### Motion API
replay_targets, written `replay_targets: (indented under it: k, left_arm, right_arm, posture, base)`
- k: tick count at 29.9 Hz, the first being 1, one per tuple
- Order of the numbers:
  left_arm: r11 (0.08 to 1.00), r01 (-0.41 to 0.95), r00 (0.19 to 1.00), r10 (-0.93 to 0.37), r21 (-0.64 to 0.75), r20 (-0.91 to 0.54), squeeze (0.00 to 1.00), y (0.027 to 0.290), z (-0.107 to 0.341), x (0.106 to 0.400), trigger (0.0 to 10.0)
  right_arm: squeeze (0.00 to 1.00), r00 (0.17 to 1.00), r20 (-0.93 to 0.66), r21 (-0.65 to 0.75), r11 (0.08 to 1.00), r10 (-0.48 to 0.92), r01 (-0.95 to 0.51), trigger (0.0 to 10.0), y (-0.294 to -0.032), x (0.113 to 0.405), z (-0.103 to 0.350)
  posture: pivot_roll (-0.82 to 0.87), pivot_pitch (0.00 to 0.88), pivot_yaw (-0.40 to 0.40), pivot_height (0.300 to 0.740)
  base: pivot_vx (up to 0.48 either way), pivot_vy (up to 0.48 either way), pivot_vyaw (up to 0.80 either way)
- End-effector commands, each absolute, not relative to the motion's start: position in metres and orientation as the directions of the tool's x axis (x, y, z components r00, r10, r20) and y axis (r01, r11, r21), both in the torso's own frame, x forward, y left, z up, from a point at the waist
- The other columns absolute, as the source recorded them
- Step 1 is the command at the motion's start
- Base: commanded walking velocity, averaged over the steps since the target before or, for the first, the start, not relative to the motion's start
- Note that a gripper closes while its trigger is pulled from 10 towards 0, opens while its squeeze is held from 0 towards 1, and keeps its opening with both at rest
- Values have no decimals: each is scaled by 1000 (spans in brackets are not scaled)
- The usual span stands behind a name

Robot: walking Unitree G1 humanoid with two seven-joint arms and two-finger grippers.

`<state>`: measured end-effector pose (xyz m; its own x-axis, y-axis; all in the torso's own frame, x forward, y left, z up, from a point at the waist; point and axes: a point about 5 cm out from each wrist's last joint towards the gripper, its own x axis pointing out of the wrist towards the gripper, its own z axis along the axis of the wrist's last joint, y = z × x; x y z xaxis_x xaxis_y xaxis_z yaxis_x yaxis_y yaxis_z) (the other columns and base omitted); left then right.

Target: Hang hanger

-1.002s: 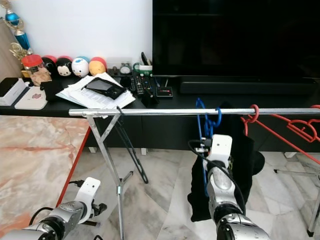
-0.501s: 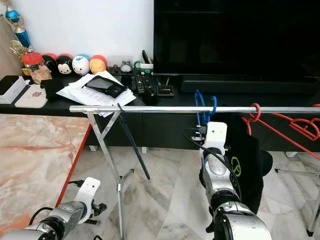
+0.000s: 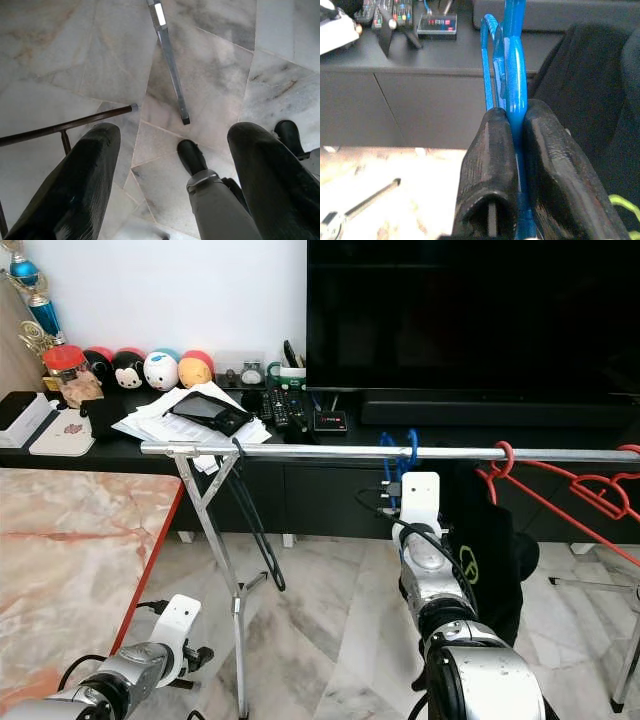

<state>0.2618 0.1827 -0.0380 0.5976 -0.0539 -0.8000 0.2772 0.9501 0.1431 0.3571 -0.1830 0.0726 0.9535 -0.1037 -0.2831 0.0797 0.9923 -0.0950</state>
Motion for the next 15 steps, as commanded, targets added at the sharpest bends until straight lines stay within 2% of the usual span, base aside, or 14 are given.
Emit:
replay_targets:
  k: [1,15]
  left_arm:
    - [947,283,591,-48,151,-805,0,185,-39,260,10000]
    - [946,285,589,-46,154,-806,0,186,-39,260,10000]
  right_arm:
    - [0,949,-298,-96,992,-106,81,10000,-182,359,74]
    - [0,903,-409,-89,991,-128,100,10000,-188,354,63]
  posture:
    - [-56,0,-15,740]
    - [-55,0,-12,740]
  base:
    - [0,0,0]
    - [0,0,0]
